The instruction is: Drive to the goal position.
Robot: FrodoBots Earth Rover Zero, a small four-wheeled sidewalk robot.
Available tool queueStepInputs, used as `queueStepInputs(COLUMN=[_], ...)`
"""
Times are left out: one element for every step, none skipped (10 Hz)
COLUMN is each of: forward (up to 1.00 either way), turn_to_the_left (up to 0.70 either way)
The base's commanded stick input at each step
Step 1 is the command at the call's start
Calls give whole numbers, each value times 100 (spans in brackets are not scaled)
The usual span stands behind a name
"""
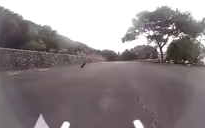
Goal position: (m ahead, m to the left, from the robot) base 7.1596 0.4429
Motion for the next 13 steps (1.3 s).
queueStepInputs(forward=[50, 50, 50, 50, 50, 50, 50, 50, 50, 50, 50, 50, 50], turn_to_the_left=[-48, -12, 0, 0, 0, 0, 0, 0, 0, 0, 0, 0, 0])
